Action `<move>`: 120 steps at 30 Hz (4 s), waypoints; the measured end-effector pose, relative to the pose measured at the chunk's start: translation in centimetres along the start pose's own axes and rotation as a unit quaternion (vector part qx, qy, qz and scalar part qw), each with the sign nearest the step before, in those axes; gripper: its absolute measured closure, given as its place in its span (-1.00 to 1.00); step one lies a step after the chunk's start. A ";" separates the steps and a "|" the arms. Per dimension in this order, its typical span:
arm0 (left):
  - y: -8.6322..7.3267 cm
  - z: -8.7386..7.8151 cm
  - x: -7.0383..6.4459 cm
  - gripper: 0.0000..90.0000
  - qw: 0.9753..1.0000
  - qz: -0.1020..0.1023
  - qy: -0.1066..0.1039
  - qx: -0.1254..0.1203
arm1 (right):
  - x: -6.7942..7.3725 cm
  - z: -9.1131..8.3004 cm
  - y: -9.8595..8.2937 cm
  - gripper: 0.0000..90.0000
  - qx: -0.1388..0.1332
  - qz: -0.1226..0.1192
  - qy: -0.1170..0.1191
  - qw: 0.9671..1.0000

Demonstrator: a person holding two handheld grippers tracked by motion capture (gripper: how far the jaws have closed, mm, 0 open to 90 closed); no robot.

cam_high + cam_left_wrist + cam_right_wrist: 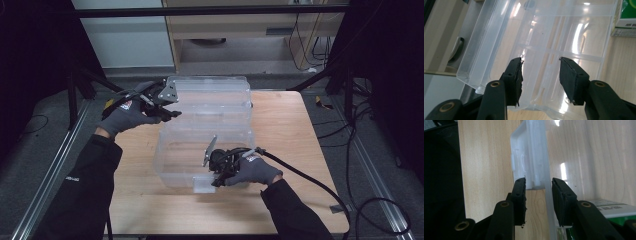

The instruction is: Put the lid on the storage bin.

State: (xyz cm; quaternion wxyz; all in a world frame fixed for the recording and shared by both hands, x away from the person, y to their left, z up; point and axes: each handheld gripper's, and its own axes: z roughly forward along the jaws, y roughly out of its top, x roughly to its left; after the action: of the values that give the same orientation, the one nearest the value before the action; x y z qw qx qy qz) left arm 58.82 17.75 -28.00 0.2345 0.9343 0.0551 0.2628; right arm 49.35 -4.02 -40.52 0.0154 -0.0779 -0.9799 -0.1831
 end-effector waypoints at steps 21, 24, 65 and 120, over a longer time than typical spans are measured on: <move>0.9 3.4 0.2 0.20 0.998 0.037 -0.001 0.051 | 0.0 0.0 0.0 0.45 -0.001 0.000 0.002 1.000; 0.9 3.8 0.1 0.26 0.998 0.040 -0.001 0.056 | 0.0 0.0 0.0 0.45 -0.001 -0.001 0.003 1.000; 2.3 4.4 0.2 0.90 0.991 0.072 -0.040 0.103 | 0.3 0.0 0.0 0.46 -0.001 -0.001 -0.011 1.000; 0.8 -1.3 -7.5 0.91 0.994 0.067 -0.061 0.057 | 1.3 0.0 -0.6 0.45 -0.021 -0.012 -0.033 0.999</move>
State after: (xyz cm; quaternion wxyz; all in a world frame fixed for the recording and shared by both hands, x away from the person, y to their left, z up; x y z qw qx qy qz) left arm 51.68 15.89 -30.12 0.1656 0.9621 -0.0072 0.2164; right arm 48.01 -4.35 -40.66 -0.0212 -0.0727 -0.9766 -0.2013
